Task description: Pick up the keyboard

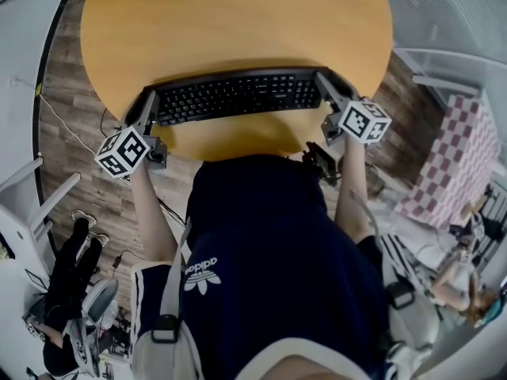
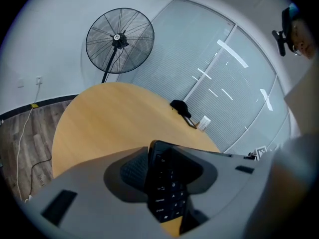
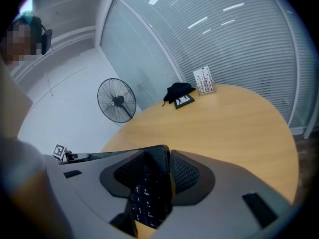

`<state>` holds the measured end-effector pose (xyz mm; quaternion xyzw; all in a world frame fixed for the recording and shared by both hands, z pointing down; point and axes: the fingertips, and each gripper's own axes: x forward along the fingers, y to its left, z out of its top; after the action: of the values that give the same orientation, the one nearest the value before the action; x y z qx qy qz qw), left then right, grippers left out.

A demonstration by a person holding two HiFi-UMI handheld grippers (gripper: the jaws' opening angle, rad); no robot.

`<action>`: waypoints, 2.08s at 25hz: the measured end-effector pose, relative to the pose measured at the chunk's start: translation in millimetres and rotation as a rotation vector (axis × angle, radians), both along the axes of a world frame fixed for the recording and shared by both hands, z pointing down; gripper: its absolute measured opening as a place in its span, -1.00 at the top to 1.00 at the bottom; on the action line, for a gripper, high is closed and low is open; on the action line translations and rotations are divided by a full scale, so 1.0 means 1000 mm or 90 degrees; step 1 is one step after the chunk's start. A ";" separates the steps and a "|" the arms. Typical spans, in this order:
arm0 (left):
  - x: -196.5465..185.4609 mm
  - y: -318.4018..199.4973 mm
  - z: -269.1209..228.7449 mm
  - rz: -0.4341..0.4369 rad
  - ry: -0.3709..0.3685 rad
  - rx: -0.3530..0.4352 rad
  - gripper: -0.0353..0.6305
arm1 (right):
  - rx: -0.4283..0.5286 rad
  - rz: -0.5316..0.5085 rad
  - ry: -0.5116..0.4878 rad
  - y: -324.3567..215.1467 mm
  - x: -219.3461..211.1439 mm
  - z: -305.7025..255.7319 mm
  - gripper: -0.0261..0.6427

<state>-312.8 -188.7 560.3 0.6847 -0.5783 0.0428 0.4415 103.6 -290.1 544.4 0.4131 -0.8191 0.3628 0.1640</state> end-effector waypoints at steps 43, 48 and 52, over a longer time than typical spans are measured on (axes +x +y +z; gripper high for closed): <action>0.032 0.041 -0.301 0.006 -0.096 0.449 0.47 | 0.363 0.033 -0.090 0.078 0.044 -0.272 0.47; 0.033 0.056 -0.312 -0.003 -0.096 0.465 0.47 | 0.386 0.038 -0.089 0.095 0.045 -0.286 0.47; 0.032 0.080 -0.313 -0.014 -0.093 0.486 0.47 | 0.403 0.038 -0.087 0.117 0.043 -0.290 0.47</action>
<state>-281.3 -109.2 247.0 0.7886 -0.5899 -0.1316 0.1131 146.4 -173.3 254.5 0.4423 -0.8877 0.1215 -0.0389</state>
